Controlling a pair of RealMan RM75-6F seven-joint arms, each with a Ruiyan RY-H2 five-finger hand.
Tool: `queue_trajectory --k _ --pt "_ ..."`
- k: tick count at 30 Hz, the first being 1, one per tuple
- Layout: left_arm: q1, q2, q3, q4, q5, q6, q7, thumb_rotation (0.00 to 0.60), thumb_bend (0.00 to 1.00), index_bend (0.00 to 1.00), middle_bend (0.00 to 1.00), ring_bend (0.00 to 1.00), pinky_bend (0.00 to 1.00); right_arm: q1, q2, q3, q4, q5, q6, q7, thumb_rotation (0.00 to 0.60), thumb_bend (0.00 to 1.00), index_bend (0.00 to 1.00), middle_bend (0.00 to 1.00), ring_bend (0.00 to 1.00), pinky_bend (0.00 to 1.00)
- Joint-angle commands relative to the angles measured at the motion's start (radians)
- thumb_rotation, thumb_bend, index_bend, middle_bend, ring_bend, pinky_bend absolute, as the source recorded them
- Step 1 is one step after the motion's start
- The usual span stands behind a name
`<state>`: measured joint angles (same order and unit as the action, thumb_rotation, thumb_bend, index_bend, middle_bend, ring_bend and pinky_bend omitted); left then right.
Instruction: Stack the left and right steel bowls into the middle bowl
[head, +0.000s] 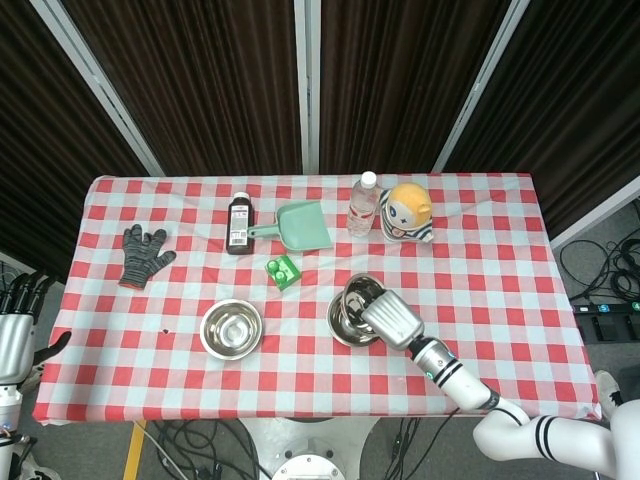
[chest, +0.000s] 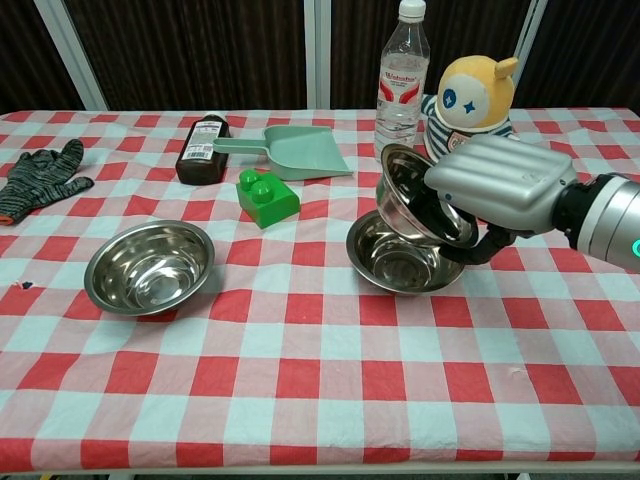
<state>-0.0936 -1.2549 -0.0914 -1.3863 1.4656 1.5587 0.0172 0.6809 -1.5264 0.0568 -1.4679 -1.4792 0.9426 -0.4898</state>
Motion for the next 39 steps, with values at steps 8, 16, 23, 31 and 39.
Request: queue_trajectory --k 8,16,23,31,39 --pt "0.005 -0.002 -0.004 0.012 -0.011 -0.003 -0.006 0.600 0.27 0.20 0.22 0.13 0.24 0.034 0.007 -0.001 -0.011 0.058 -0.076 -0.062 0.600 0.31 0.53 0.52 0.60 0.61" --pt "0.010 0.002 -0.011 0.018 -0.022 -0.002 -0.024 0.600 0.31 0.20 0.22 0.13 0.23 0.054 0.042 0.037 -0.052 0.117 -0.074 -0.098 0.600 0.27 0.40 0.47 0.55 0.61" --pt "0.004 0.004 -0.006 0.009 -0.010 -0.013 -0.033 0.600 0.31 0.20 0.22 0.13 0.23 0.030 0.206 0.065 -0.181 0.150 -0.029 -0.069 0.600 0.25 0.38 0.46 0.54 0.61" --pt "-0.015 -0.003 -0.004 -0.002 0.000 -0.037 -0.010 0.600 0.31 0.20 0.22 0.13 0.24 -0.020 0.455 0.035 -0.346 0.172 -0.053 0.055 0.600 0.21 0.31 0.43 0.53 0.61" --pt "-0.032 0.000 0.016 -0.027 0.014 -0.075 0.020 0.600 0.31 0.20 0.22 0.13 0.24 -0.184 0.479 0.038 -0.260 0.088 0.242 0.222 0.600 0.12 0.30 0.41 0.41 0.52"
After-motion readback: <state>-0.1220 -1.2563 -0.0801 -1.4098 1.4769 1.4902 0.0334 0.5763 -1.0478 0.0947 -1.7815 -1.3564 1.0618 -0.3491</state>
